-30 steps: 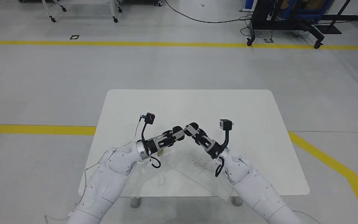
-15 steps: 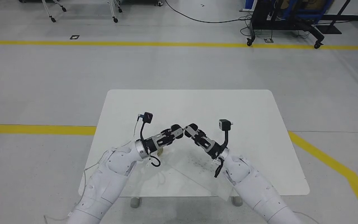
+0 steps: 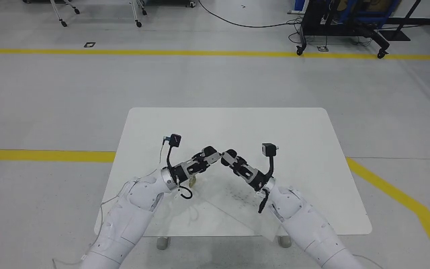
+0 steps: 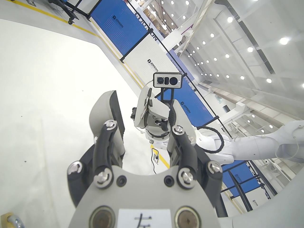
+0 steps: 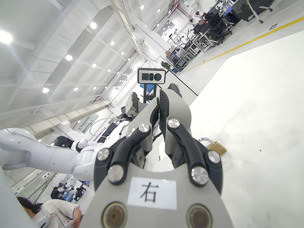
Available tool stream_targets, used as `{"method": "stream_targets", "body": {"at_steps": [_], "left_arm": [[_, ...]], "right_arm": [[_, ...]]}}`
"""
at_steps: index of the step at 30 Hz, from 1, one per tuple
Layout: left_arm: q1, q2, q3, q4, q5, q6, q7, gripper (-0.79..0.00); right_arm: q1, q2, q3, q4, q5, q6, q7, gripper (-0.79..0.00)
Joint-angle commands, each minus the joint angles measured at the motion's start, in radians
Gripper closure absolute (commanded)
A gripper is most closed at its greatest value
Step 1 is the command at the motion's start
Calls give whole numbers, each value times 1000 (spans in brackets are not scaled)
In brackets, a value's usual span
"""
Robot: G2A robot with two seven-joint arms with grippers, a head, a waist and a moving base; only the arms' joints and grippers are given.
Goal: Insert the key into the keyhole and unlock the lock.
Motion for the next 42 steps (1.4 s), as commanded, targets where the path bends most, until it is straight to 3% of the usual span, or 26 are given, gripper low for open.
{"method": "stream_targets", "body": {"at_steps": [1, 3, 4, 6, 26, 28, 30, 32, 34, 36, 37, 42], "left_arm": [[-1, 1, 1, 1, -1, 1, 1, -345], [-1, 1, 2, 1, -3, 1, 3, -305], [-2, 1, 2, 1, -4, 1, 3, -243], [-4, 1, 4, 2, 0, -1, 3, 0], [-12, 5, 20, 8, 58, 3, 22, 0], [-11, 5, 22, 8, 46, -3, 19, 0], [-9, 6, 21, 9, 19, -7, 14, 0], [-10, 6, 20, 13, -13, -8, 4, 0], [-13, 8, 18, 15, -18, -6, -6, 0], [-14, 9, 17, 16, -20, -4, -13, 0], [-15, 10, 17, 16, -16, 0, -15, 0], [-11, 12, -5, 27, -50, 40, 18, 0]], "right_arm": [[-1, 0, 2, -1, 3, 1, 8, 0], [-1, 0, 4, -3, 5, 3, 15, 0], [-2, 0, 5, -3, 7, 5, 18, 0], [-2, 0, 7, -5, 9, 8, 24, 0], [-20, 4, 34, -32, 11, 34, 72, 0], [-21, 3, 33, -32, 15, 34, 73, -342], [-21, 3, 33, -32, 15, 35, 74, -400], [-21, 2, 34, -31, 15, 34, 73, -529], [-22, 1, 34, -31, 18, 30, 71, -585], [-22, 0, 36, -30, 28, 20, 67, -754], [-21, 0, 40, -26, 30, 17, 65, -785], [-19, 1, 54, -12, 43, 21, 53, -785]]}}
